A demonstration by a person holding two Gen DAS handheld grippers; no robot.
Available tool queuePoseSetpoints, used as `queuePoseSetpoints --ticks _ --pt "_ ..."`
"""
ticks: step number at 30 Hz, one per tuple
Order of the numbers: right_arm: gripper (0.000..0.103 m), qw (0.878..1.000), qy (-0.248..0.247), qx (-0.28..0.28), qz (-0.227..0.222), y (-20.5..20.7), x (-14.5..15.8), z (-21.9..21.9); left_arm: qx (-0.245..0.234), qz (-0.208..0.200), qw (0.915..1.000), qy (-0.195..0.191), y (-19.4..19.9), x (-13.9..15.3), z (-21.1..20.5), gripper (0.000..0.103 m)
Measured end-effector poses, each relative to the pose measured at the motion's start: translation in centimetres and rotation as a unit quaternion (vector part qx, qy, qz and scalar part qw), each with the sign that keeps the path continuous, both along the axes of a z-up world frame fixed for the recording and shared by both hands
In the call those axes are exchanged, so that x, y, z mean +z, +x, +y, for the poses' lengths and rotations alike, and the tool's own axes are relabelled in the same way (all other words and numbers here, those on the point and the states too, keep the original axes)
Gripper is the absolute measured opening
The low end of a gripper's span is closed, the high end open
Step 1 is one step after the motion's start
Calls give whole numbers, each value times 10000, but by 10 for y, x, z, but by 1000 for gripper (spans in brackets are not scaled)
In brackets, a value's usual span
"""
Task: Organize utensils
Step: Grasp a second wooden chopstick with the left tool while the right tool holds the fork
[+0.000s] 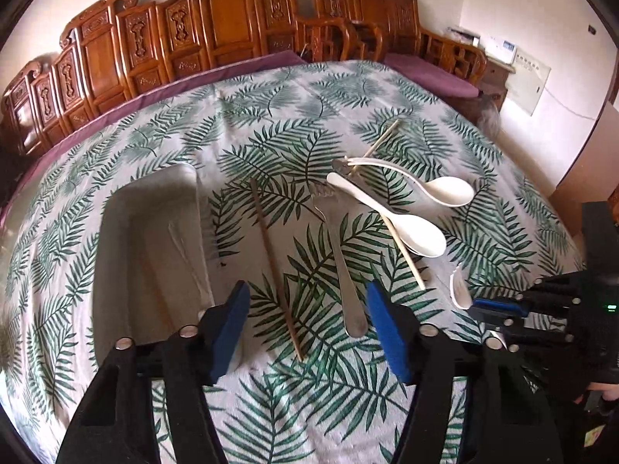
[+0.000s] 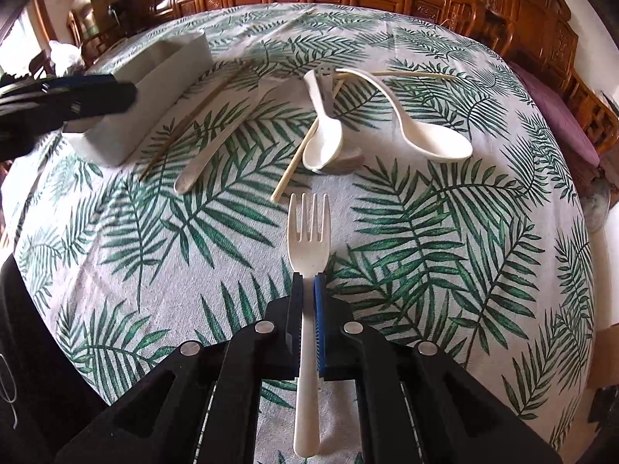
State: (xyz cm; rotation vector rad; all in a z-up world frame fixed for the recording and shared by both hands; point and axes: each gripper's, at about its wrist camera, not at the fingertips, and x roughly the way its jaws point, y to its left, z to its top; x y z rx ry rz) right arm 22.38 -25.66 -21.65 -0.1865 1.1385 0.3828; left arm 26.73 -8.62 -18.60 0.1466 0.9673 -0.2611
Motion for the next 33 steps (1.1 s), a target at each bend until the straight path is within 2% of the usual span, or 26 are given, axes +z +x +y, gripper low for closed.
queuePoseSetpoints --ticks 5,12,14,20,33 --pt "7 9997 173 -35 -156 10 18 -11 73 307 9994 167 21 -17 -6 43" --pt "7 9981 509 -292 -162 23 30 -36 146 691 9970 327 44 -36 -8 31" --pt "7 9976 591 -334 -160 24 32 -40 228 793 9963 258 49 -40 -4 22" --pt "7 9968 698 -351 -174 25 35 -42 375 997 9935 388 59 -52 -4 17" --pt "7 9960 797 -347 -203 24 39 -42 399 1113 9896 818 66 -59 -16 7"
